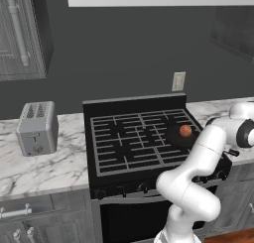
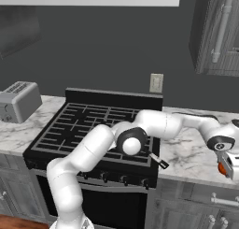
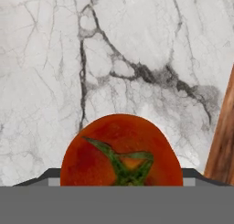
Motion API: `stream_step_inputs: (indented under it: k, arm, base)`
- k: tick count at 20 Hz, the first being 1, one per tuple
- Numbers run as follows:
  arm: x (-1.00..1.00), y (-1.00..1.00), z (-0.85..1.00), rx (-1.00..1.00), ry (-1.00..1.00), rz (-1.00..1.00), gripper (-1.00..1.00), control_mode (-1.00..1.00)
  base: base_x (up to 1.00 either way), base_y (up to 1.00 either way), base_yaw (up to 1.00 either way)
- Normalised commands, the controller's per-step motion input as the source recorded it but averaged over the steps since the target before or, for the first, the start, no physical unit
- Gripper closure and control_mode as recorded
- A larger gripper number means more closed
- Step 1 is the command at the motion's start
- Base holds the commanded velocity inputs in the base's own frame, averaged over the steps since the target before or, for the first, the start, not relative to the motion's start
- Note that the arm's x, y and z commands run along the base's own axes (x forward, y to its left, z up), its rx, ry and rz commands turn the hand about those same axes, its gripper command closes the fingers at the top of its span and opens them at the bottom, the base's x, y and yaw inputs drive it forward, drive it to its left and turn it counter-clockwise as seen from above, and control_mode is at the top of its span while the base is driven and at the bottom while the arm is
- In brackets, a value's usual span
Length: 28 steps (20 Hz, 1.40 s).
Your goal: Place the pan on the front right burner on the stove. Then place the tomato and the onion in the pan and turn on the front right burner.
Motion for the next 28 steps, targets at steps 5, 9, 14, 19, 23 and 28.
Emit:
stream_step_inputs:
  k: [5, 9, 14, 19, 23, 28]
  arm:
    - [-0.09, 0.11, 0.0, 0.0, 0.0, 0.0, 1.0, -1.0]
    - [-0.38, 0.67, 0.23, 0.0, 0.0, 0.0, 1.0, -1.0]
    - [-0.51, 1.0, 0.31, 0.0, -0.01, 0.0, 1.0, -1.0]
    - [-0.37, 1.0, 0.41, -0.04, -0.08, 0.0, 1.0, -1.0]
    - [-0.19, 1.0, 0.35, -0.08, -0.12, 0.0, 1.0, -1.0]
    - [-0.01, 0.87, 0.34, -0.12, -0.14, 0.0, 1.0, -1.0]
  base:
    - [0.0, 0.0, 0.0]
    - [0.0, 0.0, 0.0]
    - [0.0, 0.0, 0.0]
    - [0.0, 0.0, 0.0]
    - [0.0, 0.0, 0.0]
    - [0.0, 0.0, 0.0]
